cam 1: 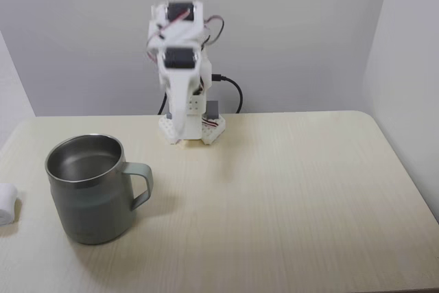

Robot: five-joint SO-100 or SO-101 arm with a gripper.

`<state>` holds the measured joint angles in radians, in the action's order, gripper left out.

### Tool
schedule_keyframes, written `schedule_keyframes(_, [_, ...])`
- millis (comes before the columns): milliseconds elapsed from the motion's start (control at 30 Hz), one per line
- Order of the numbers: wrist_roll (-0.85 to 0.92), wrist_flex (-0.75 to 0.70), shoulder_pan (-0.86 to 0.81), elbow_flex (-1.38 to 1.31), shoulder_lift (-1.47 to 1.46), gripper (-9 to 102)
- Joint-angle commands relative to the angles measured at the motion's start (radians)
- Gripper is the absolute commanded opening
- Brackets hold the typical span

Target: Grasp a dressing and put it in the cup.

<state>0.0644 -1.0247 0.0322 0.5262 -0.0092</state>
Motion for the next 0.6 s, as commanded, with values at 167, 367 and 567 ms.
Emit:
schedule_keyframes(167, [-0.005,-0.104,-0.058,0.575,0.425,1])
schedule_keyframes(367, [0.005,-0.262,-0.209,0.945,0.721,2])
schedule_keyframes(567, [-0.018,-0.433,-0.431,1.21,1.012,6])
